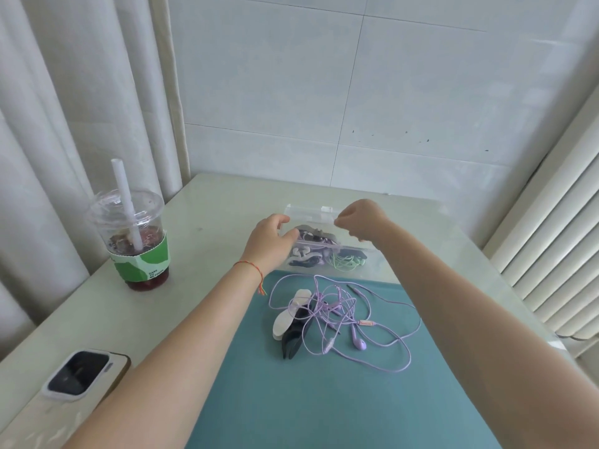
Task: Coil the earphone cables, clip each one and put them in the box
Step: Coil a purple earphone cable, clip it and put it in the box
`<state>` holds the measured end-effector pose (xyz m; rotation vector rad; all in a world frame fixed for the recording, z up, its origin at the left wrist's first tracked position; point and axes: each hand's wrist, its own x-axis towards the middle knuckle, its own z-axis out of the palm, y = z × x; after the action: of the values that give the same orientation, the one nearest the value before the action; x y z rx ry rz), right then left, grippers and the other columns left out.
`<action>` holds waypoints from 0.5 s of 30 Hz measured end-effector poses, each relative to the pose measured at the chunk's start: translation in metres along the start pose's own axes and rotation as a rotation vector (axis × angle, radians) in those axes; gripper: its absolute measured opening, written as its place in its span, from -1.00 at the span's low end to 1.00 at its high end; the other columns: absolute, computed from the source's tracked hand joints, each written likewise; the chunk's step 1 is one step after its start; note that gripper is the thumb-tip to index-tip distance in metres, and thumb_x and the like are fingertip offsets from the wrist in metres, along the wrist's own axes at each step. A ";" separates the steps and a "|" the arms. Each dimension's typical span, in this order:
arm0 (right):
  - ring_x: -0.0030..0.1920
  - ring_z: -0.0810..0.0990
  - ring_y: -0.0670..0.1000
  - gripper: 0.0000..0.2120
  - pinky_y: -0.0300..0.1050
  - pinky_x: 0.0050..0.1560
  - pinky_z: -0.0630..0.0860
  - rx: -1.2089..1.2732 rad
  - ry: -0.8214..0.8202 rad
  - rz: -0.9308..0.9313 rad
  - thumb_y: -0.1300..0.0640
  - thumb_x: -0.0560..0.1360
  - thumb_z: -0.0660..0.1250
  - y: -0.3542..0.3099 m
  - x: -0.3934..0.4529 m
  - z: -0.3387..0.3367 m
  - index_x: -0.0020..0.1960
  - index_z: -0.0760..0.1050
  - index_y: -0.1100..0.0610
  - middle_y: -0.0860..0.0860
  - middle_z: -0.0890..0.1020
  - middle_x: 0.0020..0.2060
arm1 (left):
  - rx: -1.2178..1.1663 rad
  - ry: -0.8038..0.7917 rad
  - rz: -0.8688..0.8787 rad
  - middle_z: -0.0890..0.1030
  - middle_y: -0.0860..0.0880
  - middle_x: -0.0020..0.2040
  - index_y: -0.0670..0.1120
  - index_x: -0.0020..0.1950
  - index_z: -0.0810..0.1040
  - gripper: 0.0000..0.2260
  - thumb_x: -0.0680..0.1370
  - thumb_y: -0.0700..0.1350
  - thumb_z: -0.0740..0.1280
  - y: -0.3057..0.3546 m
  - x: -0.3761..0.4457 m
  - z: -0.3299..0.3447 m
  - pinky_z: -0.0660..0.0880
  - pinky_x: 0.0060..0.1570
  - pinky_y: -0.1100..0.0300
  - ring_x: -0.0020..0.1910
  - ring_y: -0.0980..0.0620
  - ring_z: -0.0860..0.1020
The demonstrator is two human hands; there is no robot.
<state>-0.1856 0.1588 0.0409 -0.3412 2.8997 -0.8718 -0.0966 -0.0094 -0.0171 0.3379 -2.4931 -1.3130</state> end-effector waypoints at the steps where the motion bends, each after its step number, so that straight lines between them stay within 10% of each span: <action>1: -0.33 0.49 0.03 -0.77 -0.19 -0.30 0.43 0.048 0.060 -0.044 0.18 0.49 0.31 -0.001 -0.006 -0.005 0.06 0.63 0.28 0.07 0.57 -0.29 | 0.010 0.007 0.001 0.46 -0.09 0.36 -0.09 0.38 0.43 -0.64 0.60 -0.05 0.29 0.001 0.000 0.000 0.35 0.27 0.11 0.31 -0.07 0.45; 10: -0.45 0.52 -0.12 -0.83 -0.26 -0.37 0.42 -0.106 -0.303 -0.291 0.04 0.49 0.40 -0.003 -0.087 -0.018 -0.14 0.63 0.15 -0.02 0.65 -0.31 | 0.032 0.269 0.289 0.51 -0.02 0.04 0.00 -0.04 0.60 -0.85 0.50 -0.22 0.31 0.029 -0.032 0.000 0.39 0.06 0.22 -0.02 0.01 0.50; 15: -0.13 0.51 -0.08 -0.78 -0.20 -0.06 0.42 -0.284 -0.362 -0.272 -0.02 0.47 0.42 0.016 -0.101 0.005 0.07 0.63 0.04 -0.15 0.54 -0.16 | 0.084 -0.049 0.231 0.60 0.12 -0.19 -0.03 -0.08 0.66 -0.88 0.53 -0.14 0.31 0.039 -0.053 0.002 0.40 -0.14 0.31 -0.18 0.12 0.54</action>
<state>-0.0897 0.1935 0.0307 -0.8376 2.6653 -0.3666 -0.0514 0.0323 0.0062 0.0337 -2.5424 -1.1401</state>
